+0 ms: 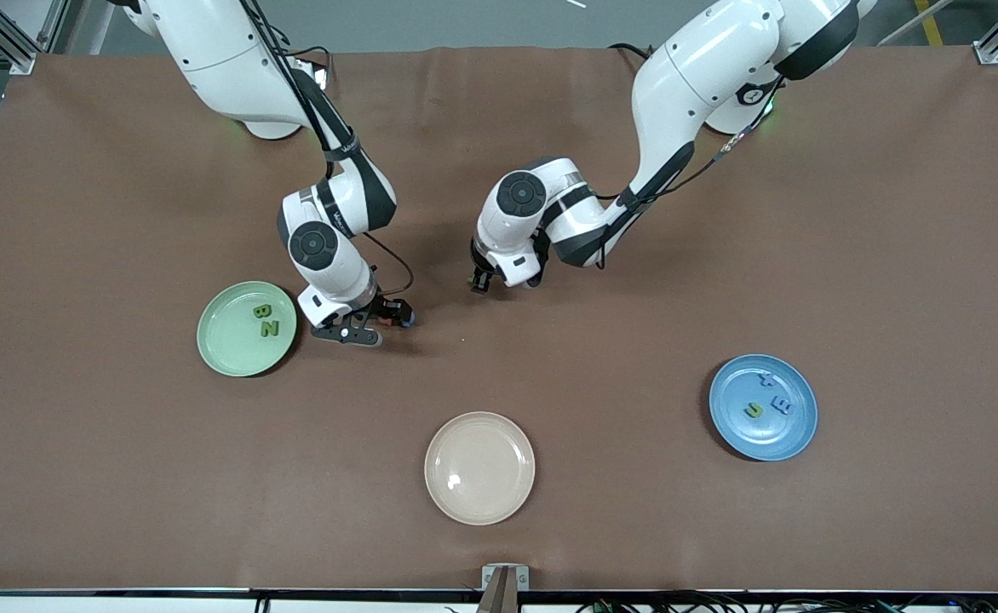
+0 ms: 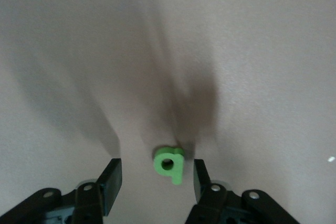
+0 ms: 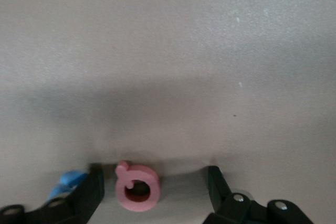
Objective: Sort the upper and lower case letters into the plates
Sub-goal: 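Grasp the pink q with the right gripper while the left gripper grasps green a, then drop the q on the green plate while the left gripper drops a on blue plate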
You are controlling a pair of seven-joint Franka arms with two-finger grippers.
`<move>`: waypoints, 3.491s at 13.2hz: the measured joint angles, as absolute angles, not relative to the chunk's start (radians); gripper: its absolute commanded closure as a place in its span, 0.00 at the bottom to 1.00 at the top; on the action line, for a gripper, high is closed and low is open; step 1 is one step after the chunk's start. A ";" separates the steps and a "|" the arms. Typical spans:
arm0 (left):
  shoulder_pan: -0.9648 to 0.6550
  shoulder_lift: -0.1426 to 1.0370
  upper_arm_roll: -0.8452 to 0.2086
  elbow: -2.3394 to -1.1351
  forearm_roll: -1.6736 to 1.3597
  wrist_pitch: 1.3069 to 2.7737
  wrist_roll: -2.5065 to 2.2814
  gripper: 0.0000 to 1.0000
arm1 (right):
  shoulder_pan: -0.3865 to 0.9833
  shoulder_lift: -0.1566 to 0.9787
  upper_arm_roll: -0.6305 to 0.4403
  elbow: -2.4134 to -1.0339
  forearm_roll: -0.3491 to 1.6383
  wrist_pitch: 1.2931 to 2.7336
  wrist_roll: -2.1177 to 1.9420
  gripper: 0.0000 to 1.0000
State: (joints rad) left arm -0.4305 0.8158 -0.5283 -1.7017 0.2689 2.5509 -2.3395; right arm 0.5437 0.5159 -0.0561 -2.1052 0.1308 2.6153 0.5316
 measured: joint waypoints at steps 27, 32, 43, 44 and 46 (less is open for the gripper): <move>-0.366 0.754 -0.467 -1.525 0.338 2.296 -2.229 1.00 | 0.026 0.339 -0.084 -2.167 0.097 2.358 -0.247 1.00; -0.179 0.642 -0.466 -1.524 0.338 2.145 -1.898 1.00 | 0.026 0.353 -0.076 -2.224 0.096 2.433 -0.247 0.97; 0.218 0.667 -0.466 -1.581 0.335 2.119 -1.290 0.89 | 0.096 0.341 -0.057 -2.149 0.097 2.310 -0.052 0.00; 0.238 0.680 -0.466 -1.582 0.335 2.120 -1.275 0.64 | 0.130 0.335 -0.054 -2.135 0.099 2.298 0.007 0.00; 0.271 0.709 -0.464 -1.582 0.335 2.124 -1.264 0.03 | 0.212 0.333 -0.049 -2.126 0.117 2.308 0.133 0.00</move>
